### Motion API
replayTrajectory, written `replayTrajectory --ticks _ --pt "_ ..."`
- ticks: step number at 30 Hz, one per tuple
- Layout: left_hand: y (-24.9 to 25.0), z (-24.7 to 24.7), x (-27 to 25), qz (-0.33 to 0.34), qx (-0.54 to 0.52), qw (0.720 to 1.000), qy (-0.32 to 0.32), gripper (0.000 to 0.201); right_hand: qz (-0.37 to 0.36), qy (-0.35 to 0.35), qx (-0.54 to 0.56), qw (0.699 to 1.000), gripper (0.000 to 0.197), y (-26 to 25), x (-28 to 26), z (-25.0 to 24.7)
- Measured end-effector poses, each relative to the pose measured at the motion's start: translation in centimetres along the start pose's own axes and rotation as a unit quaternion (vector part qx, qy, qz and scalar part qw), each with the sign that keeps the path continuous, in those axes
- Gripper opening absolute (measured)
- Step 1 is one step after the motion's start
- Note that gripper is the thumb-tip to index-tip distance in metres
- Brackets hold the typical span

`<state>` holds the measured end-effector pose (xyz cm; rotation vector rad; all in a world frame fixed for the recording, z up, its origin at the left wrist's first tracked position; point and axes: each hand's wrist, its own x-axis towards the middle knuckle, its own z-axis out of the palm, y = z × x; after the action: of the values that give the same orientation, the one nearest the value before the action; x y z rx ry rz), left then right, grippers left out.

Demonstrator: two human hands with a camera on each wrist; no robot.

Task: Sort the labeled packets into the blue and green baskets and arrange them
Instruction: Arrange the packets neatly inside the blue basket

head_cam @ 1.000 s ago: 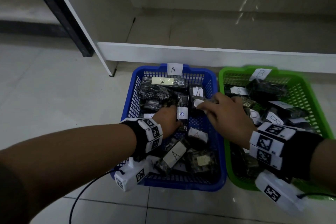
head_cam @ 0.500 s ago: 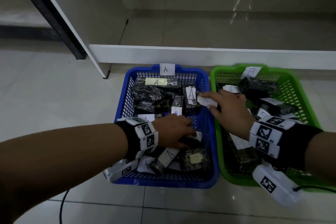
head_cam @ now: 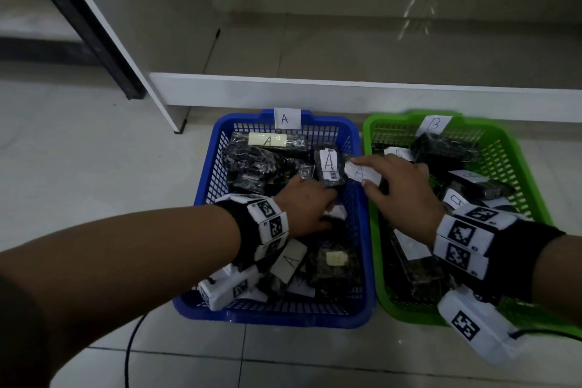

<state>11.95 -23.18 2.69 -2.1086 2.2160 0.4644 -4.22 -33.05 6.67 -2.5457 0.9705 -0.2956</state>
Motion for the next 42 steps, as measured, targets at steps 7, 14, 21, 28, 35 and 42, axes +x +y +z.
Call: replayTrajectory --ticks 7,14,21,28,35,42 --pt "-0.3 0.3 0.1 -0.004 0.011 0.999 0.04 0.04 0.004 -0.012 0.045 0.999 0.035 -0.1 -0.4 -0.4" --pt "-2.0 -0.6 -2.0 -0.016 -0.1 0.993 0.067 0.041 0.005 -0.15 0.11 0.983 0.019 -2.0 -0.8 -1.1" --pt "-4.3 -0.6 -5.1 -0.074 -0.082 0.994 0.015 0.051 -0.152 -0.306 -0.17 0.924 0.029 -4.4 -0.4 0.3" --pt "-3.5 -0.3 -4.0 -0.062 0.031 0.995 -0.071 0.076 -0.147 -0.373 -0.271 0.875 0.029 -5.0 -0.2 1.6" --pt "-3.9 -0.2 -3.5 -0.029 0.14 0.986 -0.08 0.093 -0.152 -0.356 -0.309 0.869 0.044 -5.5 -0.9 1.5" --pt "-4.2 -1.0 -2.5 0.014 0.148 0.985 -0.086 0.078 -0.172 -0.364 -0.294 0.867 0.043 -4.4 -0.4 1.8"
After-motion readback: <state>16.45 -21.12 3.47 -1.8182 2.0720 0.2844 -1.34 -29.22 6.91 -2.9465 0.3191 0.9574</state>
